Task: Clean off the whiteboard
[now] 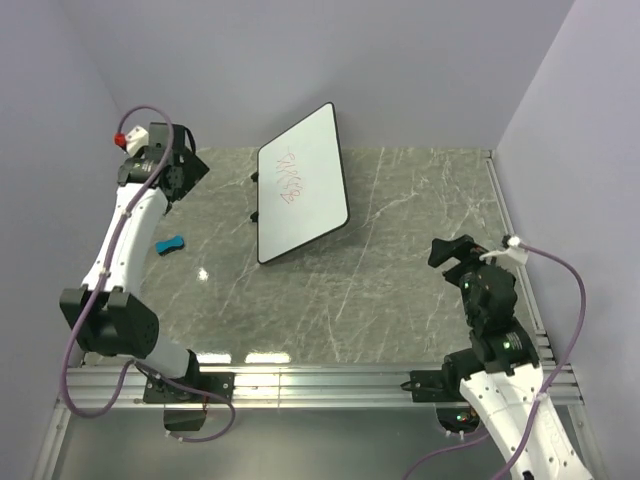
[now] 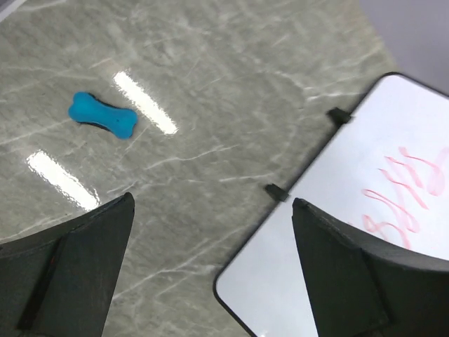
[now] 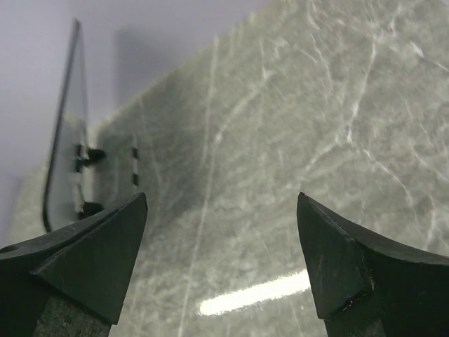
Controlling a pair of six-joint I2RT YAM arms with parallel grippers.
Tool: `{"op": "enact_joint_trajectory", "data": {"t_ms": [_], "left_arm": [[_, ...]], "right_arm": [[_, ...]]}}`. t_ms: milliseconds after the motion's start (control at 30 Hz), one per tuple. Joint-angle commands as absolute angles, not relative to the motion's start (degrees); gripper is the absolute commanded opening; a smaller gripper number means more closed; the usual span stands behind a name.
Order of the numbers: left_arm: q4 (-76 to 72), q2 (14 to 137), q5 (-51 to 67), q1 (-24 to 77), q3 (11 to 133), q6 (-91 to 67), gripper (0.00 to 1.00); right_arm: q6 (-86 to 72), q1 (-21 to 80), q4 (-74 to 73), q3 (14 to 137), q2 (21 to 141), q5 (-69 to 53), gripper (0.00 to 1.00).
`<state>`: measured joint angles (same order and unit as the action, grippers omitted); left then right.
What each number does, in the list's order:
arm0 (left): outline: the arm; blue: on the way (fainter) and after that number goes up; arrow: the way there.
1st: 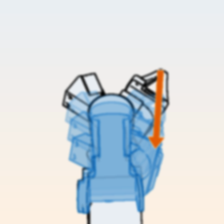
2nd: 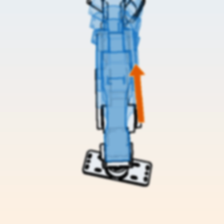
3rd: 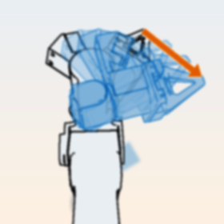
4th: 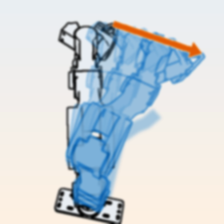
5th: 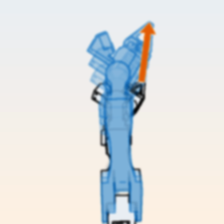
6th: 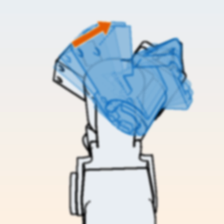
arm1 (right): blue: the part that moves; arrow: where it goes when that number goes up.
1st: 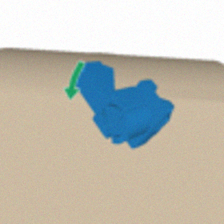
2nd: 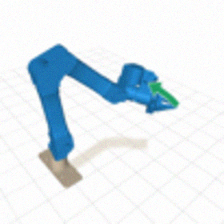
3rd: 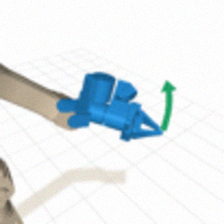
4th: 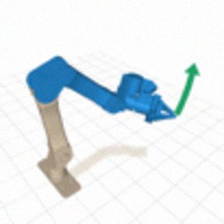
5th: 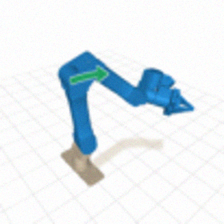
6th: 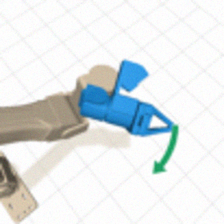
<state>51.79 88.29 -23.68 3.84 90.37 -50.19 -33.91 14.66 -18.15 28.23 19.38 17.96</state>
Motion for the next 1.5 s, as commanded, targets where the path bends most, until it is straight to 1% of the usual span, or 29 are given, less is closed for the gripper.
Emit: {"op": "enact_joint_trajectory", "data": {"t_ms": [0,67,100,133,167,233,267,300,333,367,400,433,467,500,533,567,633,667,767,867,900,1000,1100,1233,1467], "left_arm": [[53.2,87.0,-20.4,3.2,92.3,-48.3,0.99],[56.8,92.7,-16.8,1.2,91.2,-48.1,0.99],[59.4,94.6,-13.0,0.2,89.1,-47.4,0.99],[58.9,95.5,-6.7,-1.5,87.5,-46.7,0.99],[57.9,93.4,-7.3,-1.1,83.8,-47.0,0.99],[50.0,86.3,-13.1,1.1,79.7,-47.7,0.99],[45.4,77.9,-14.6,3.0,73.8,-47.8,0.99],[34.1,73.5,-14.7,3.5,69.0,-48.2,0.99],[27.6,69.4,-9.7,3.5,63.2,-49.1,0.99],[24.3,63.4,-6.4,1.8,54.7,-51.7,0.99],[23.4,62.2,-3.3,0.3,52.9,-55.7,0.99],[24.5,63.2,-0.6,-2.6,52.3,-55.7,0.99],[26.9,65.0,0.2,-2.3,54.7,-55.2,0.98],[31.1,67.6,-3.2,-1.8,57.0,-54.0,0.99],[39.5,70.9,-6.0,-1.2,59.7,-52.8,1.00],[44.8,78.0,-12.6,-1.0,65.9,-52.0,0.99],[50.9,86.2,-17.1,-0.9,70.6,-49.8,1.00],[51.3,88.0,-19.5,-0.9,73.0,-48.7,0.99],[50.2,90.6,-21.4,-1.8,74.4,-47.8,0.99],[46.7,89.8,-17.9,-5.1,72.8,-51.8,0.99],[46.1,89.7,-16.6,-5.8,72.4,-55.2,0.98],[45.1,90.9,-15.9,-6.8,72.8,-61.3,0.95],[45.7,93.2,-15.4,-6.9,74.9,-66.9,0.95],[45.3,98.1,-11.9,-8.2,76.9,-73.8,0.93],[43.4,103.9,-11.0,-10.5,80.2,-78.1,0.89]], "right_arm": [[-33.4,14.9,-22.4,34.6,25.8,17.3,0.93],[-32.9,15.0,-24.1,38.9,31.4,16.3,0.93],[-32.8,15.0,-26.3,40.2,33.3,15.5,0.93],[-33.2,15.0,-27.3,41.3,35.6,14.9,0.92],[-33.3,15.2,-28.0,42.3,36.1,14.2,0.91],[-33.6,15.1,-28.7,41.3,35.7,12.1,0.90],[-33.8,15.1,-29.1,40.8,35.4,11.8,0.90],[-34.4,15.1,-30.0,40.3,35.2,11.2,0.89],[-34.8,15.1,-30.8,39.6,35.0,11.0,0.89],[-35.3,15.1,-31.7,39.3,34.9,10.9,0.88],[-36.5,15.1,-32.0,38.9,34.8,10.6,0.88],[-36.9,15.0,-32.1,38.2,35.0,9.1,0.88],[-37.1,15.0,-32.2,37.9,35.2,7.9,0.86],[-37.5,15.1,-32.2,37.6,35.3,7.0,0.86],[-37.8,15.1,-32.4,37.5,35.9,6.1,0.86],[-37.8,15.1,-32.7,37.6,36.3,4.4,0.85],[-37.2,15.1,-33.1,38.1,37.8,3.4,0.85],[-37.0,15.1,-34.0,38.4,38.5,2.7,0.85],[-36.0,15.0,-35.6,39.6,41.0,0.6,0.84],[-34.5,15.1,-37.3,40.9,43.4,-2.8,0.83],[-34.1,15.1,-37.7,41.0,44.0,-3.3,0.82],[-33.4,15.1,-38.2,40.9,44.4,-4.4,0.82],[-33.1,15.0,-37.7,40.8,43.8,-5.4,0.82],[-32.6,15.0,-37.4,41.3,45.2,-5.5,0.82],[-30.9,15.1,-36.0,40.8,48.2,-6.3,0.82]]}}
